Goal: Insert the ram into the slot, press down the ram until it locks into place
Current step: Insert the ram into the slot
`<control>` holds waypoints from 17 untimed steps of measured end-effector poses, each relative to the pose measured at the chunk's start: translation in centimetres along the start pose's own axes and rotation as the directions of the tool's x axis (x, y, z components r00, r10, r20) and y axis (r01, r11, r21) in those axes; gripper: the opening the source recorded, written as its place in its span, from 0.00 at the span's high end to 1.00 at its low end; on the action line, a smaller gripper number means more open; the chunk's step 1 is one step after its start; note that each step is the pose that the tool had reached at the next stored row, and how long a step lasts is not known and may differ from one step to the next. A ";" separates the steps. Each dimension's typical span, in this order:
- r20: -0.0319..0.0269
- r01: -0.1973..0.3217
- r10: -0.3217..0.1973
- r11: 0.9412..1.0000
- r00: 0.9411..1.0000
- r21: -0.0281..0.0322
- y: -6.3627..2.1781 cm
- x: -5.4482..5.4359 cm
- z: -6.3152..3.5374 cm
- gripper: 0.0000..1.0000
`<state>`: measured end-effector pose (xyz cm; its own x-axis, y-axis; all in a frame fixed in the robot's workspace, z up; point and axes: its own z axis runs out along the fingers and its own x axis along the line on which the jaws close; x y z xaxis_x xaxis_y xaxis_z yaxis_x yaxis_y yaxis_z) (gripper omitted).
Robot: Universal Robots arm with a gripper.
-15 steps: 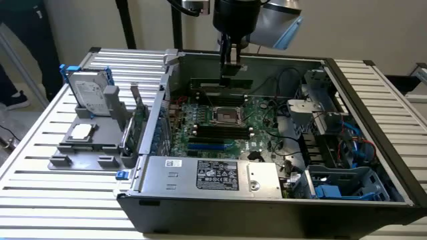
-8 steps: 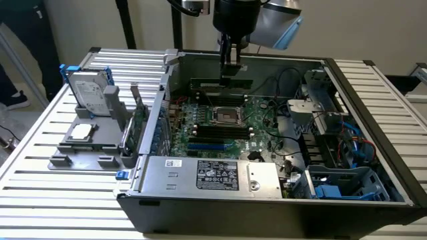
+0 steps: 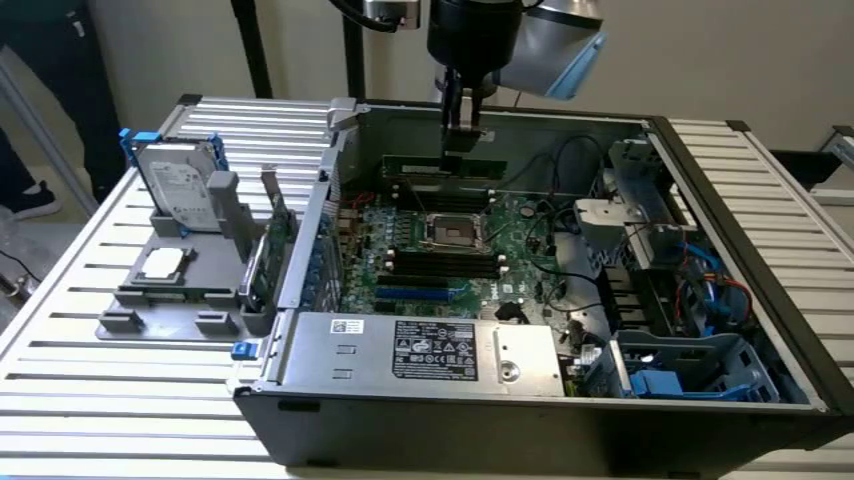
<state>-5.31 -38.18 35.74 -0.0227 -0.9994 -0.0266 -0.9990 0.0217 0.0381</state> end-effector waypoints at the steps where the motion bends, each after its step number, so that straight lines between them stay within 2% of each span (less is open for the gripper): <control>1: 0.001 -0.011 0.011 1.000 1.000 0.000 -0.02 0.0 0.03 0.87; 6: 0.001 -0.022 0.022 1.000 1.000 0.002 -0.54 0.2 0.73 0.87; 17: 0.001 -0.022 0.022 1.000 1.000 0.004 -1.26 1.6 2.67 0.87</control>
<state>-4.19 -39.73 32.99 -0.0447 -0.9986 -0.0269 -0.9984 0.0437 0.0345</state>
